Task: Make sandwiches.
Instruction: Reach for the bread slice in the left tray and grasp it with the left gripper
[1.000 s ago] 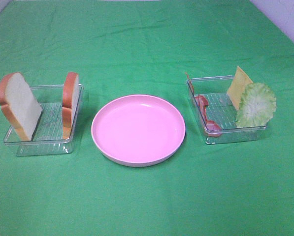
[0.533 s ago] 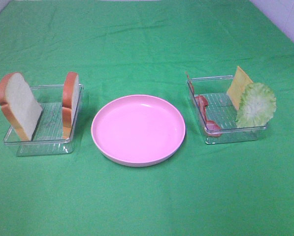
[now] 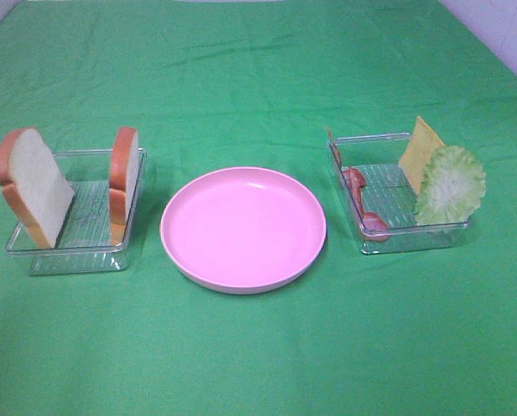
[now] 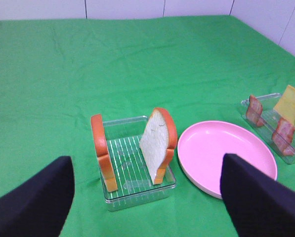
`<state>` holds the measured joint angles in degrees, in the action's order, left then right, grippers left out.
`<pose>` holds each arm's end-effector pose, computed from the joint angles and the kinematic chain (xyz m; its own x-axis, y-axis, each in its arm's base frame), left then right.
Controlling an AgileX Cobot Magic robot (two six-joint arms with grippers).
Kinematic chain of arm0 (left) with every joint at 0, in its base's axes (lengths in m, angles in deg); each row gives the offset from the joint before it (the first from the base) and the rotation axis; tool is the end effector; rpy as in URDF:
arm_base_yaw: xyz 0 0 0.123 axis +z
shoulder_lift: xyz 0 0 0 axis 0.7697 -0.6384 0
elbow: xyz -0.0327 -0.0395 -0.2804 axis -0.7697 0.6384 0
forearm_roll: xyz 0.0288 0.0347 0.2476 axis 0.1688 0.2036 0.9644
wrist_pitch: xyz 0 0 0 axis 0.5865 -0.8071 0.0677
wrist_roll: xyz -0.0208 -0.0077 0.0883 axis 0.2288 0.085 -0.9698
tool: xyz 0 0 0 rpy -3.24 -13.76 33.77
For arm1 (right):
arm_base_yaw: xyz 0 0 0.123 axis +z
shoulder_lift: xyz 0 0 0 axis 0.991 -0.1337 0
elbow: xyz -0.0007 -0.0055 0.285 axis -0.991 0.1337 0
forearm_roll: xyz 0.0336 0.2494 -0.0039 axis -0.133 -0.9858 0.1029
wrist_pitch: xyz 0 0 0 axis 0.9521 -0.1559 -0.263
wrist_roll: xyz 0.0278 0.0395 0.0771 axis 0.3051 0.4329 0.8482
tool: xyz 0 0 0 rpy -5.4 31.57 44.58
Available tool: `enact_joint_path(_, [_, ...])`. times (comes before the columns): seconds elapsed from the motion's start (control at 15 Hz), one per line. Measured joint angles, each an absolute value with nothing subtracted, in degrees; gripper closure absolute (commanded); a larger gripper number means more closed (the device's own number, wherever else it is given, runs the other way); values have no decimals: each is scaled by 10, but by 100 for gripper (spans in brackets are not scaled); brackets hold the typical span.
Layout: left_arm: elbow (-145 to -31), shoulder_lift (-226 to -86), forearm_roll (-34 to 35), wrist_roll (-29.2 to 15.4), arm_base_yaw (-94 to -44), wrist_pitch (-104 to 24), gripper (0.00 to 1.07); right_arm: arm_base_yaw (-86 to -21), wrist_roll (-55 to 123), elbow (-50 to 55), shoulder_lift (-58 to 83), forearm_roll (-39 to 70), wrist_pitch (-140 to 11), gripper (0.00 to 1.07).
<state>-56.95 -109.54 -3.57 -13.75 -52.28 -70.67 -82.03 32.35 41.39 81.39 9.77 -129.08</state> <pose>0.0605 -0.0215 0.3512 -0.3322 -0.0429 -0.9422 0.2161 0.9689 -0.1203 -0.0068 0.0077 0.2774 -0.4515 -0.0625 -0.8901 -0.1081 0.9940 -0.0149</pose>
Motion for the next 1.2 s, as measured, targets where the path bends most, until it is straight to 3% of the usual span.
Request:
enact_joint_path(0.07, [-631, -1223, -43, -137, -523, -711, 30, -820, 324, 414, 814, 98, -1291, 33])
enact_joint_path(0.27, [-752, -1404, -53, -144, -523, -789, 30, -820, 324, 414, 814, 98, -1291, 33])
enact_joint_path(0.53, [-888, -1580, -55, -146, -523, -906, 30, -820, 324, 414, 814, 98, -1291, 33])
enact_joint_path(0.73, [-957, -1699, -48, -113, -552, -958, 30, -820, 324, 414, 814, 98, -1291, 33])
enact_joint_path(0.87, [-999, -1776, -1, -67, -592, -973, 30, -820, 324, 414, 814, 98, -1291, 33])
enact_joint_path(1.07, [-1059, -1872, 120, 65, -665, -978, 30, -820, 324, 414, 814, 98, -1291, 33])
enact_joint_path(1.2, [-1070, -1907, 148, 97, -701, -978, 30, -820, 324, 414, 814, 98, -1291, 33])
